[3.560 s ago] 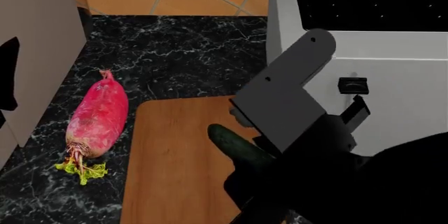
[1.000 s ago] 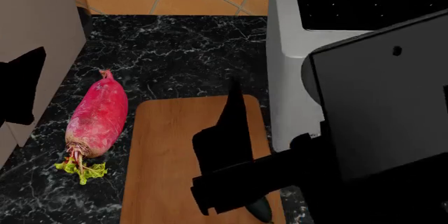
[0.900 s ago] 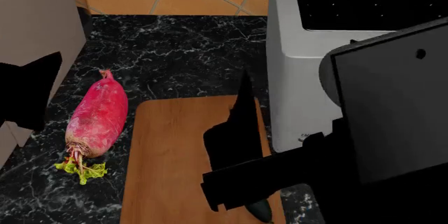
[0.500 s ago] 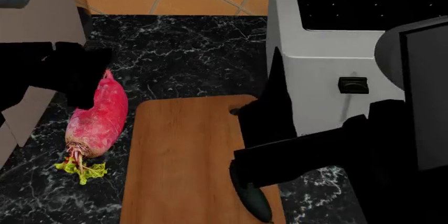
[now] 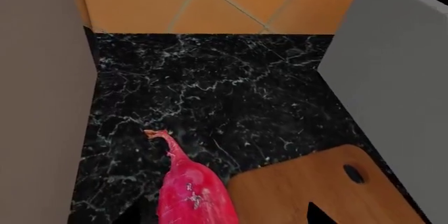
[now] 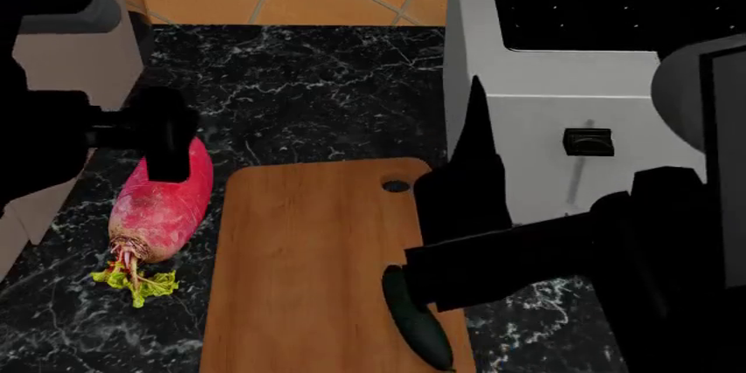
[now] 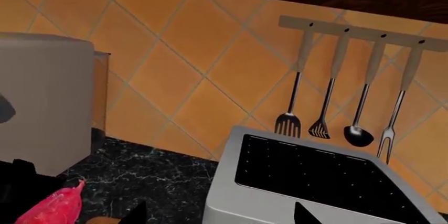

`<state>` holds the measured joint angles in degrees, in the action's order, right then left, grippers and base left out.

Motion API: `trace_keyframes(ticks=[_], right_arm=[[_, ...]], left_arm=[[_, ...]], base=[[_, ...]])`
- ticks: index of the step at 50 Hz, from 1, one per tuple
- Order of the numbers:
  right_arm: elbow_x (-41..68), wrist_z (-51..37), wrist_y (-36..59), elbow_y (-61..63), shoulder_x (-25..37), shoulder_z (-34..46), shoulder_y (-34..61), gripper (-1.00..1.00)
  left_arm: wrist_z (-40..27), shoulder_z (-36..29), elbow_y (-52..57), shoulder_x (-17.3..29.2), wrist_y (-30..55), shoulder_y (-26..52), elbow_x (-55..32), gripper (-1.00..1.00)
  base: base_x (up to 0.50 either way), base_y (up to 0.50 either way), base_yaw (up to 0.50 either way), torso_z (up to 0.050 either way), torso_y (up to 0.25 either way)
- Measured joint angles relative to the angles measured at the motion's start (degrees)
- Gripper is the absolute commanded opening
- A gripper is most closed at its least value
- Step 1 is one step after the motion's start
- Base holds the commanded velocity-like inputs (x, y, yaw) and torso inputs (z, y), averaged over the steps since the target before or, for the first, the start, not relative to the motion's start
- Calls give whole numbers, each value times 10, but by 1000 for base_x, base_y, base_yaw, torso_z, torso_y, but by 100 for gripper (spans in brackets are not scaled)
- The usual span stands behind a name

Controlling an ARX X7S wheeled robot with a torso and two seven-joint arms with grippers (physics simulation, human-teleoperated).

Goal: Clear the non-vegetable object off the cutting board and place the vegetables onto it.

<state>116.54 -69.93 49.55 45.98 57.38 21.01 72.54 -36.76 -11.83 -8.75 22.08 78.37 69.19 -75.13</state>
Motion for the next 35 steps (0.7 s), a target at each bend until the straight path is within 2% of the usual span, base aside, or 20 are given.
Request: trace_keyframes(ticks=[35], right_arm=[[-2, 6, -7, 12, 5, 2, -19, 100]], left_arm=[[86, -72, -96, -10, -93, -23, 87, 100]], base=[[0, 0, 0, 0, 0]])
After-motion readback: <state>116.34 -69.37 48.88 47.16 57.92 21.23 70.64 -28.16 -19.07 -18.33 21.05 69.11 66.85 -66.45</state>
